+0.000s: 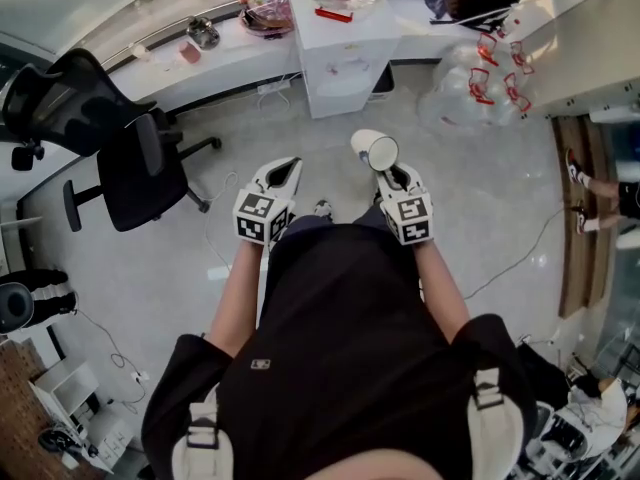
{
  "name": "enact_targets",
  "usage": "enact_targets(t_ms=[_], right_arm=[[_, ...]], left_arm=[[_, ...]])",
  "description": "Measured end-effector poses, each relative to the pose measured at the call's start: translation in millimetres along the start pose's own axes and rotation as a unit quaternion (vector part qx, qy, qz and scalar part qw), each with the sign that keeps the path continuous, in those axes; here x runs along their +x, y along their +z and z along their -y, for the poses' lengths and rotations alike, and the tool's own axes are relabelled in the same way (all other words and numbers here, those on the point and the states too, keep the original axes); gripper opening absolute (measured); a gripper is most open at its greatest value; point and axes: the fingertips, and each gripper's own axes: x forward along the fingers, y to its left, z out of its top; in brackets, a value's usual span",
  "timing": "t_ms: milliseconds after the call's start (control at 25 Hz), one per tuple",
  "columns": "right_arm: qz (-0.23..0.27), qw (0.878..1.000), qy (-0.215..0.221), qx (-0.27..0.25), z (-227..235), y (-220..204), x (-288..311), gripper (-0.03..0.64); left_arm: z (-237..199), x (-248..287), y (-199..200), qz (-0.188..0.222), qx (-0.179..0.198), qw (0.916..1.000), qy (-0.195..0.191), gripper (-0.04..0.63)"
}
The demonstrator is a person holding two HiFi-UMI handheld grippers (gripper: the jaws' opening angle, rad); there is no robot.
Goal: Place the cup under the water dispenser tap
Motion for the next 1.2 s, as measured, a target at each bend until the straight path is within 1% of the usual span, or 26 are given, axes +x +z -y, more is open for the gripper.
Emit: enact_targets(t_ms=[280,480,640,760,1000,1200], right_arm=[[-0.001,1.0,0.017,-0.008,2.0,9.1,17.0,0.052],[-0.006,1.0,0.024,-0.006,12.8,9.9,28.3,0.052],[-0.016,0.999,0.028,-0.006,27.3,7.4,37.1,0.052],[-0.028,0.999,0.031,-0.009,43.1,6.3,43.5,0.052],[-0.04,0.999,0.032,-0.007,83.9,6.2,62.5,0.052],[-0.047,0.998,0.038,-0.017,107.5,8.3,82.4,0.052]], left_arm=[[-10.2,-0.8,1.9,-0.001,-0.018,0.9997,0.017,-0.006],[-18.2,13.8,4.4,-0.006,-0.016,0.9996,0.024,-0.006],[-22.3,35.4,11.2,-0.01,-0.021,0.9994,0.024,-0.006],[-19.7,55.6,20.2,-0.018,-0.025,0.9994,0.017,-0.006],[-13.7,102.5,44.0,-0.034,-0.019,0.9992,0.003,-0.006],[-18.5,130.2,55.9,-0.052,-0.006,0.9986,0.001,-0.006]])
